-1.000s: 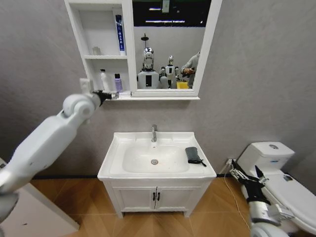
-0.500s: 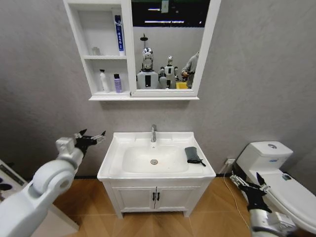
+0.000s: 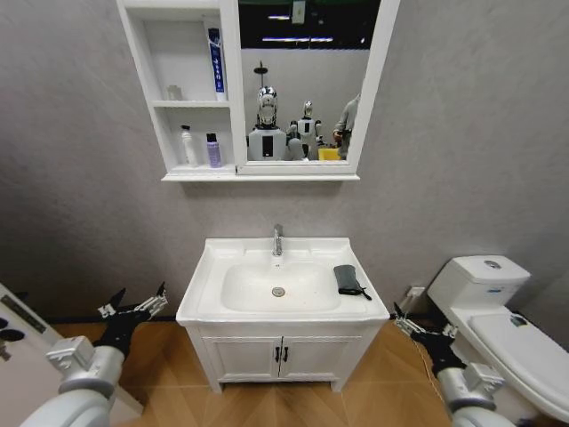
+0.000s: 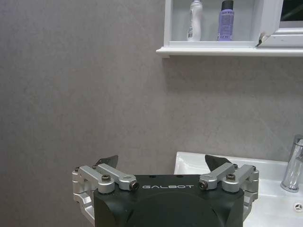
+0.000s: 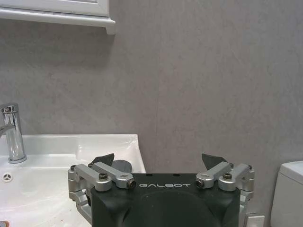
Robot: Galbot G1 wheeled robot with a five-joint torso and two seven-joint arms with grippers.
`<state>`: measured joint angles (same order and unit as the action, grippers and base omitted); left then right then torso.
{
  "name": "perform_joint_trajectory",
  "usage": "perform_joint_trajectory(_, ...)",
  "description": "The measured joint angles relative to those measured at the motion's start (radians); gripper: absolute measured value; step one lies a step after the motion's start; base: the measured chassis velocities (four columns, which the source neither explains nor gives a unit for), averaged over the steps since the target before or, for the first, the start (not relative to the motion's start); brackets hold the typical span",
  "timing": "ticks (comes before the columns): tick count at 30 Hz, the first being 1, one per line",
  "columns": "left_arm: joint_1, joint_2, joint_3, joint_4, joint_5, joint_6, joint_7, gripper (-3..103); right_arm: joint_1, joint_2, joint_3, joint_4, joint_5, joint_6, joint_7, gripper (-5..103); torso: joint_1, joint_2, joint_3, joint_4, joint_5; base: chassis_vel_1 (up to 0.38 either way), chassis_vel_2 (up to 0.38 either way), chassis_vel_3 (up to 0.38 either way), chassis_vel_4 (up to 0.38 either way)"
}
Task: Move facial cleanser and shampoo from washbasin to cabinet, then wipe washbasin with towel.
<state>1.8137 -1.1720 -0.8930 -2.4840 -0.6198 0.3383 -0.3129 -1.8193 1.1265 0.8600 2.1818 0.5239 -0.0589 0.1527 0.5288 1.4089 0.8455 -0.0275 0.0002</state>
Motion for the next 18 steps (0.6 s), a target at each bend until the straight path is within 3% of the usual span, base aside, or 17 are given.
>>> perform_joint_trajectory(5, -0.002, -0.003, 0.003, 0.000, 0.005, 0.004, -0.001, 100, 0.025, -0.043, -0.007, -0.007, 0.015, -0.036, 0.016, 100, 0.000, 0.000, 0.000, -0.0007, -0.0001, 0.000, 0.000, 0.000, 0.000)
perform_joint_trajectory(8, -0.005, -0.002, 0.004, 0.001, 0.005, 0.005, -0.002, 100, 0.073, -0.086, -0.009, -0.015, 0.058, -0.097, 0.046, 100, 0.000, 0.000, 0.000, -0.0007, -0.0001, 0.000, 0.000, 0.000, 0.000)
perform_joint_trajectory(10, -0.007, 0.000, 0.005, 0.003, 0.004, 0.005, -0.003, 100, 0.172, -0.136, -0.029, -0.046, 0.136, -0.177, 0.087, 100, 0.000, 0.000, 0.000, -0.0003, -0.0002, 0.000, 0.000, 0.000, 0.000)
perform_joint_trajectory(11, -0.007, 0.000, 0.005, 0.003, 0.004, 0.005, -0.003, 100, 0.172, -0.136, -0.029, -0.046, 0.136, -0.177, 0.087, 100, 0.000, 0.000, 0.000, -0.0003, -0.0002, 0.000, 0.000, 0.000, 0.000)
perform_joint_trajectory(14, -0.009, 0.001, 0.006, 0.004, 0.003, 0.006, -0.004, 100, 0.323, -0.192, -0.100, -0.127, 0.247, -0.255, 0.118, 100, 0.000, 0.000, 0.000, 0.0004, -0.0003, 0.000, 0.000, 0.000, 0.000)
perform_joint_trajectory(18, -0.011, 0.002, 0.007, 0.004, 0.002, 0.006, -0.004, 100, 0.422, -0.224, -0.186, -0.215, 0.297, -0.284, 0.126, 100, 0.000, 0.000, 0.000, 0.0000, -0.0001, 0.000, 0.000, 0.000, 0.000)
